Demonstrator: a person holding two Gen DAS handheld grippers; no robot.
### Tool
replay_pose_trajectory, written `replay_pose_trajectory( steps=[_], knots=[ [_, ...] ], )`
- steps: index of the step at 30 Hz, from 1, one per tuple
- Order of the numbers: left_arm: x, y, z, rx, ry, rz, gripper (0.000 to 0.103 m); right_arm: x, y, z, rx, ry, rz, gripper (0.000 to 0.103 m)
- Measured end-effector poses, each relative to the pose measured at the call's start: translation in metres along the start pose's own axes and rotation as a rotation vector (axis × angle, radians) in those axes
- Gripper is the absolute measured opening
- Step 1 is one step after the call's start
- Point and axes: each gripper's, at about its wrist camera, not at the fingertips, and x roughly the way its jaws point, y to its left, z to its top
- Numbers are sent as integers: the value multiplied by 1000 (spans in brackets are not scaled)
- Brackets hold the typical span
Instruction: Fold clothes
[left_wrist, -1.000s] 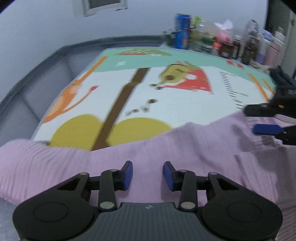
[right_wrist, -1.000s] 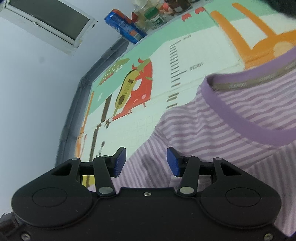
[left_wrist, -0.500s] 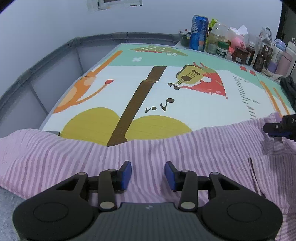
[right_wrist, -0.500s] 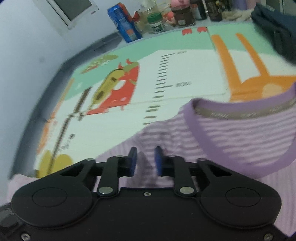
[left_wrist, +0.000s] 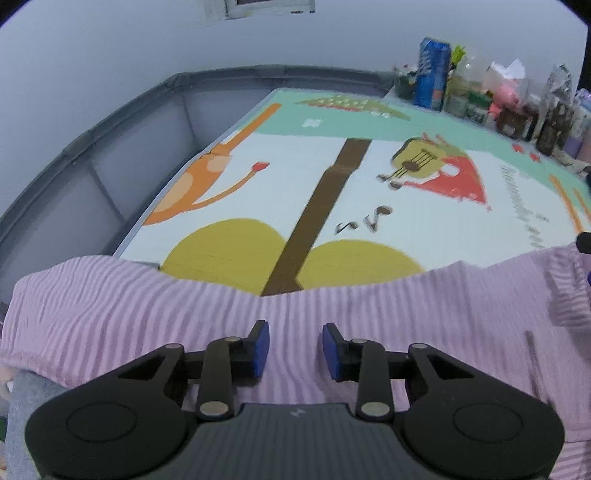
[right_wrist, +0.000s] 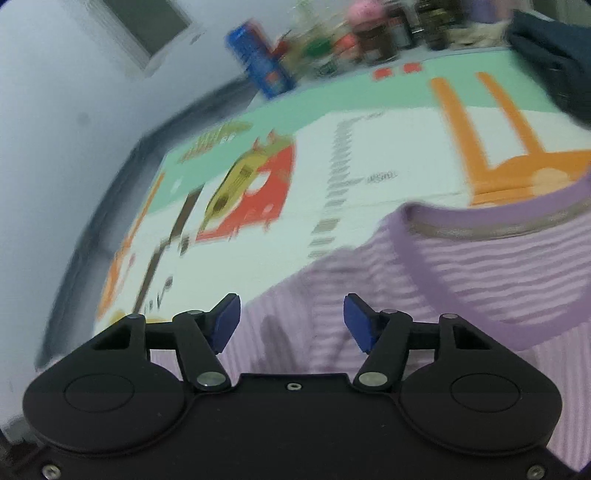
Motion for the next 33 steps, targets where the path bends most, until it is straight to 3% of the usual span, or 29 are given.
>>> replay_pose_trajectory(
  steps=[3, 8, 12, 18, 28, 33],
  knots=[
    [-13, -16, -1, 20, -28, -57, 34, -22, -27, 7, 87, -34, -4, 61],
    [-29, -54, -8, 85, -51, -163, 35, -50, -59, 0, 169, 5, 72, 61],
    [-34, -77, -11, 83, -1, -362, 35, -62, -57, -21, 146, 39, 98, 61],
    [-30, -101, -17, 66, 89, -415, 38, -70, -61, -45, 186, 55, 131, 61],
    [-31, -82, -42, -124, 228, -527, 40, -94, -75, -57, 220, 26, 161, 64],
    [-34, -77, -46, -217, 252, -574, 40, -100, -79, -56, 237, 15, 166, 64]
  ],
)
